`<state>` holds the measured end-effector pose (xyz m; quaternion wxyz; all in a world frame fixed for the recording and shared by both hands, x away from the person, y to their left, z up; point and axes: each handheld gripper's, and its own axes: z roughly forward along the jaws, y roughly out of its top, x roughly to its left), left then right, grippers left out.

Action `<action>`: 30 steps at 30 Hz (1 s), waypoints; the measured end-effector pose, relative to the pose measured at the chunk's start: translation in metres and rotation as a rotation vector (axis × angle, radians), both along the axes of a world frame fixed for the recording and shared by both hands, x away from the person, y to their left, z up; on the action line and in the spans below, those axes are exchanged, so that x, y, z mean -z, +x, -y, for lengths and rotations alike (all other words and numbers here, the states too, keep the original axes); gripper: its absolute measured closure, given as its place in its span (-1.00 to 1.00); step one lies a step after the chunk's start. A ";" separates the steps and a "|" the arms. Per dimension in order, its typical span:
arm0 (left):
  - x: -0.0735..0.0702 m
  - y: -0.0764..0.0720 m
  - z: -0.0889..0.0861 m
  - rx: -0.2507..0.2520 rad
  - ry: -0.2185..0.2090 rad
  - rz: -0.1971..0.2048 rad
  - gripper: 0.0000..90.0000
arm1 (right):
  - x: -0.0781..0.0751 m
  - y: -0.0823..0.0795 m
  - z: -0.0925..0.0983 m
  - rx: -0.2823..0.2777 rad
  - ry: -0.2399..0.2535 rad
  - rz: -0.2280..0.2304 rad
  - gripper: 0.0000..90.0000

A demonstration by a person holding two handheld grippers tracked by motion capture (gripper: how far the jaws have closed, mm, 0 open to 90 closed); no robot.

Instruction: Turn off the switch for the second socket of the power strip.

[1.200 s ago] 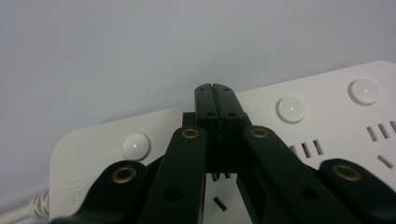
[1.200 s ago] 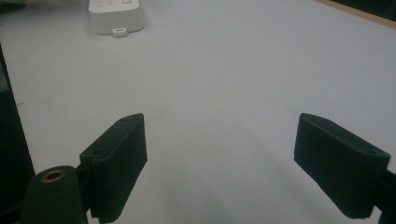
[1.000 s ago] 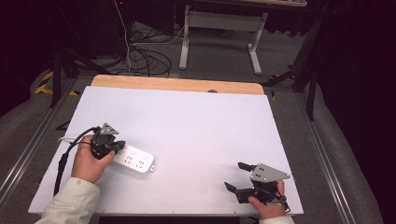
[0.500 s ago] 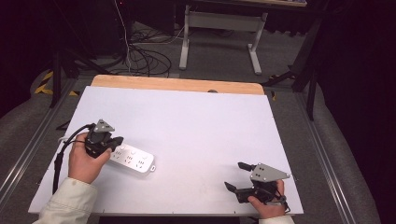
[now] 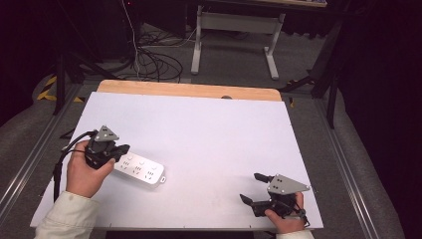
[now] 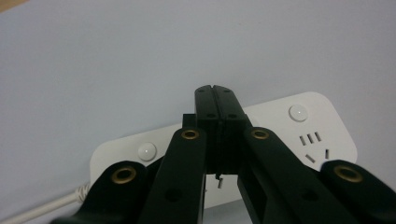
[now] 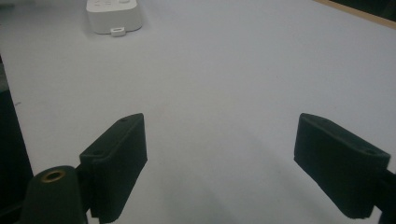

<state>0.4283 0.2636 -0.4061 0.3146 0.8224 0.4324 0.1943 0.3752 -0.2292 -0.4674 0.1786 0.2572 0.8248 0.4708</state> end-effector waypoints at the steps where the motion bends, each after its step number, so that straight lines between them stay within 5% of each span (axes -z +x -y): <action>1: -0.002 -0.001 0.000 0.005 0.012 0.004 1.00 | 0.000 0.000 0.000 0.000 0.000 0.000 -0.61; 10: -0.009 -0.006 0.000 0.013 -0.014 0.026 0.90 | 0.000 0.000 0.000 0.000 0.000 -0.001 -0.61; 20: -0.014 -0.013 0.001 0.046 -0.060 0.081 0.48 | 0.001 0.001 0.000 0.002 0.000 -0.004 -0.61; 30: -0.023 -0.028 0.001 0.085 -0.137 0.150 -0.30 | 0.001 0.001 0.000 0.002 0.002 -0.004 -0.61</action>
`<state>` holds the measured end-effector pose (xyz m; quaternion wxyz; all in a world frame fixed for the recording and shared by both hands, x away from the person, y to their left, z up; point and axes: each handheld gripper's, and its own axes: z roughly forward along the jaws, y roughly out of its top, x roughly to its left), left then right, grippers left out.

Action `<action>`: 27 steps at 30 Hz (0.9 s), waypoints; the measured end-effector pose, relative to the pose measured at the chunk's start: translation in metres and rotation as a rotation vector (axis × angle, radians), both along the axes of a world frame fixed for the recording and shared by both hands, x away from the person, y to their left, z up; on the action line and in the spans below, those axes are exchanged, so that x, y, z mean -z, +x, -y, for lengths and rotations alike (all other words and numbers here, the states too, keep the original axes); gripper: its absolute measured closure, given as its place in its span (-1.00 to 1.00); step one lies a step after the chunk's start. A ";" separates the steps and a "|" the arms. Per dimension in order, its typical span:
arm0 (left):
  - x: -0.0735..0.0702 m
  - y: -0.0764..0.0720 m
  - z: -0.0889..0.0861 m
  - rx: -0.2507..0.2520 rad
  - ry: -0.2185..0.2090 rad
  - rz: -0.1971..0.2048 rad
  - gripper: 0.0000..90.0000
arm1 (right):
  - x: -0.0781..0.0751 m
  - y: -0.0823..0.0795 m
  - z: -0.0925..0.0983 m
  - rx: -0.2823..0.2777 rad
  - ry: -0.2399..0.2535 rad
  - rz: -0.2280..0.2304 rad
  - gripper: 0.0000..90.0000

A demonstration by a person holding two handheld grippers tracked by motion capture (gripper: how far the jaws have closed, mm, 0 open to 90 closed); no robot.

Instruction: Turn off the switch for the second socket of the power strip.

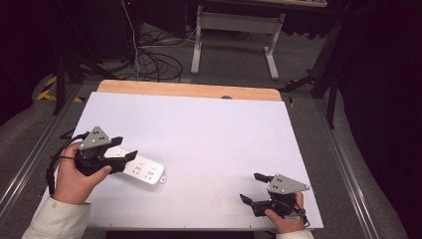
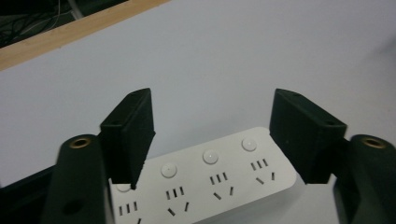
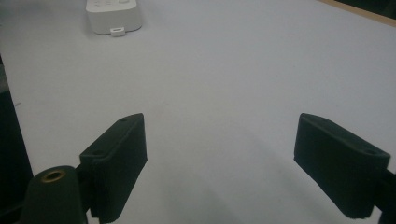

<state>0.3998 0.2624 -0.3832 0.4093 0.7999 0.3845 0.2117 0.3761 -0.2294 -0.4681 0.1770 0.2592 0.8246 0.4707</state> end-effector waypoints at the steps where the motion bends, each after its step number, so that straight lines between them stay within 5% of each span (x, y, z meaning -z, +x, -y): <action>1: -0.001 -0.002 0.000 0.004 -0.006 0.003 -0.39 | 0.000 0.000 0.000 0.000 0.000 0.001 -0.61; 6: -0.002 -0.013 -0.004 0.017 -0.031 0.028 -0.66 | 0.000 0.000 0.001 -0.001 0.004 0.001 -0.61; 13: 0.008 -0.032 -0.013 0.075 -0.089 0.088 -0.74 | -0.001 -0.001 0.001 -0.002 0.006 0.005 -0.61; 22: 0.034 -0.052 -0.029 0.071 -0.137 0.146 -0.74 | -0.001 -0.001 0.001 -0.005 0.005 0.008 -0.61; 27: 0.053 -0.060 -0.039 0.064 -0.197 0.175 -0.74 | -0.001 -0.001 0.000 -0.006 0.002 0.006 -0.61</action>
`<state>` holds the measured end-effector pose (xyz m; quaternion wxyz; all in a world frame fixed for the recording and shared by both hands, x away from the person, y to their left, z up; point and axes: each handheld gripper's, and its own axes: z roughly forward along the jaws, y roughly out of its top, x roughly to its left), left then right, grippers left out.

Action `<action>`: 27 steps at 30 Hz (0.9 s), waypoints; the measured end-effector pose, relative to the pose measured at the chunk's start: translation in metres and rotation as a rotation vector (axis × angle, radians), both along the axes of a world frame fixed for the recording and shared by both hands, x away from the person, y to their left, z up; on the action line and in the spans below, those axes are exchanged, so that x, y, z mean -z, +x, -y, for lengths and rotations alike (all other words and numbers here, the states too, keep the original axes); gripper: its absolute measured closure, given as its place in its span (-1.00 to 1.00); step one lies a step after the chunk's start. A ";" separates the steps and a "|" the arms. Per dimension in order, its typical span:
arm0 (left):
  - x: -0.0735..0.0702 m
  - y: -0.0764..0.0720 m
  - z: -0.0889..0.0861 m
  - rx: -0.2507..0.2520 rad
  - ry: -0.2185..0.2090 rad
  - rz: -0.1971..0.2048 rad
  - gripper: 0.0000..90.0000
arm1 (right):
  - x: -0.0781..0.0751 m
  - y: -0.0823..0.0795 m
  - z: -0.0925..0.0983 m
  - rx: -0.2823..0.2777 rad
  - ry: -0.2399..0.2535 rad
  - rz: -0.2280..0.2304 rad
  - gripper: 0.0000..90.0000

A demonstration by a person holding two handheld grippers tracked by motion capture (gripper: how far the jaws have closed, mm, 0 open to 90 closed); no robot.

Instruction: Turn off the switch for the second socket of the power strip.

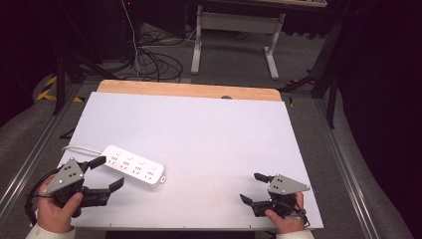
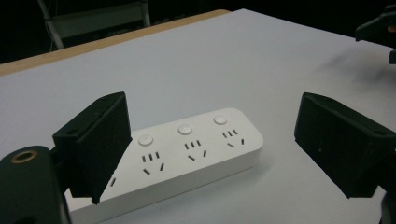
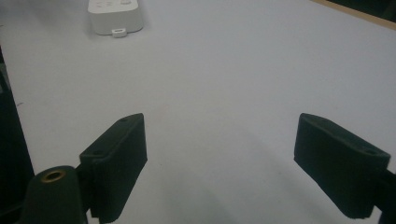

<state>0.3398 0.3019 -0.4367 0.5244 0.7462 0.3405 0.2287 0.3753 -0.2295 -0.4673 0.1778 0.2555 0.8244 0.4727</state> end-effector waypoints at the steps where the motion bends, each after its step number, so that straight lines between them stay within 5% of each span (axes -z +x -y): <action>1: 0.003 -0.001 -0.002 0.002 -0.013 0.007 -0.74 | 0.000 0.000 0.000 0.000 -0.003 0.000 -0.61; 7: 0.016 -0.008 -0.013 0.009 0.037 0.062 -0.76 | 0.000 0.000 0.000 0.001 0.000 0.001 -0.61; 10: 0.022 -0.009 -0.013 0.008 0.041 0.045 -0.76 | 0.000 0.000 0.000 0.001 0.001 0.002 -0.61; 14: 0.032 -0.006 -0.010 0.003 0.107 -0.003 -0.75 | 0.000 -0.001 0.000 -0.002 -0.001 0.002 -0.61; 19: 0.044 -0.003 -0.011 0.023 0.071 -0.046 -0.73 | -0.001 -0.001 0.001 -0.001 0.003 0.004 -0.61; 27: 0.049 -0.004 -0.014 0.065 0.071 -0.014 -0.75 | 0.000 -0.001 0.001 -0.002 0.004 0.005 -0.61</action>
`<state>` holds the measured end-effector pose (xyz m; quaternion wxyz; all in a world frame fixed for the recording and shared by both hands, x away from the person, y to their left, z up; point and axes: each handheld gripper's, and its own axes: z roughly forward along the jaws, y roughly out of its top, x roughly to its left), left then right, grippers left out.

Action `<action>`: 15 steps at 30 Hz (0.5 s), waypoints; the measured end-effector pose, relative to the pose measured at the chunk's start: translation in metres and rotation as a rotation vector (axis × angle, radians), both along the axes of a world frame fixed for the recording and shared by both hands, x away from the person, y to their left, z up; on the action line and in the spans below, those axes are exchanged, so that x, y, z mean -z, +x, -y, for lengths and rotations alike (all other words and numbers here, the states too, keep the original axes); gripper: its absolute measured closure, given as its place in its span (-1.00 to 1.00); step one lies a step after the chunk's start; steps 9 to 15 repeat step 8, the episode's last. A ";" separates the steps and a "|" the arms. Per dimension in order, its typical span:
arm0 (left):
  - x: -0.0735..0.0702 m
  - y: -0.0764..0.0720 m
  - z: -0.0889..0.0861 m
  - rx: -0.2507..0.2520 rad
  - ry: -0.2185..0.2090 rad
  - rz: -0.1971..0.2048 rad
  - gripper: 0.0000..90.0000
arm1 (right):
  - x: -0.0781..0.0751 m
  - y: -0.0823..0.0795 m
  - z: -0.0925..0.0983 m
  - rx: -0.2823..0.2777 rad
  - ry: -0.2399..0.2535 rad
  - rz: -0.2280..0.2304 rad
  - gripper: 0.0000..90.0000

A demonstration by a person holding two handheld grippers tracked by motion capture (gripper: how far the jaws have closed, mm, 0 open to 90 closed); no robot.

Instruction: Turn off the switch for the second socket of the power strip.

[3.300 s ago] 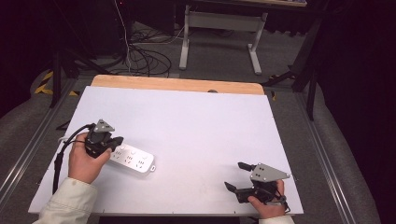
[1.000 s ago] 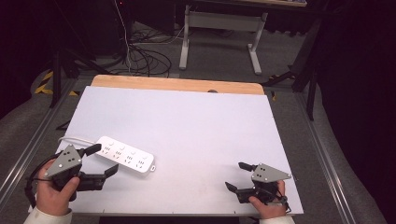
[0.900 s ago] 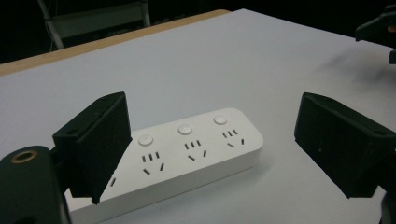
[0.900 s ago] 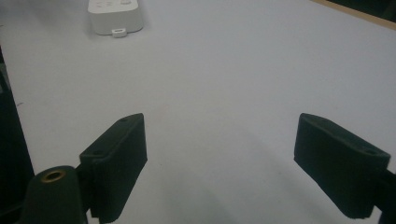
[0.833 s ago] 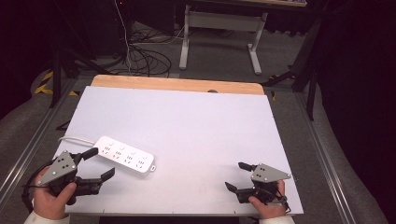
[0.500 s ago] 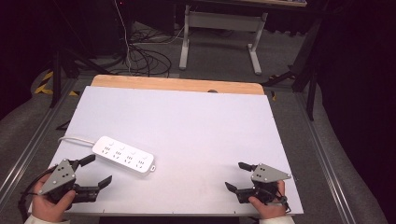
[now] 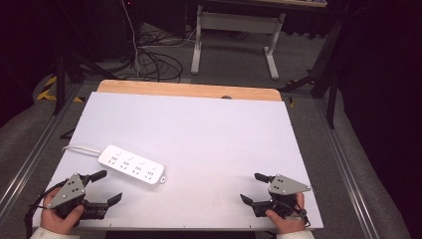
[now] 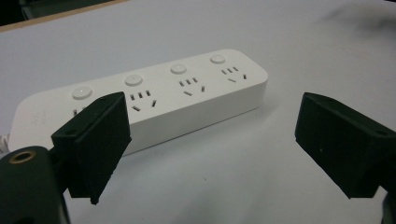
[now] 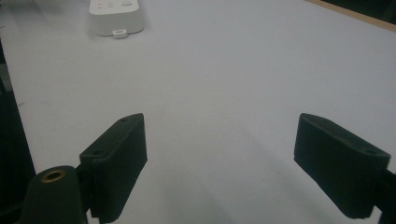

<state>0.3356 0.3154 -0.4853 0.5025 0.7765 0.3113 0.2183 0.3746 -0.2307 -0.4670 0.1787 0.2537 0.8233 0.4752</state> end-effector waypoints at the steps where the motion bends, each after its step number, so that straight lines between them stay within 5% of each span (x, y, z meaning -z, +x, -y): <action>1: 0.000 0.000 0.001 -0.003 0.002 0.002 -0.75 | 0.000 0.000 0.000 0.000 0.002 0.001 -0.61; 15: -0.001 0.001 0.006 -0.041 0.029 0.011 -0.75 | 0.001 0.001 -0.001 0.004 -0.004 -0.004 -0.61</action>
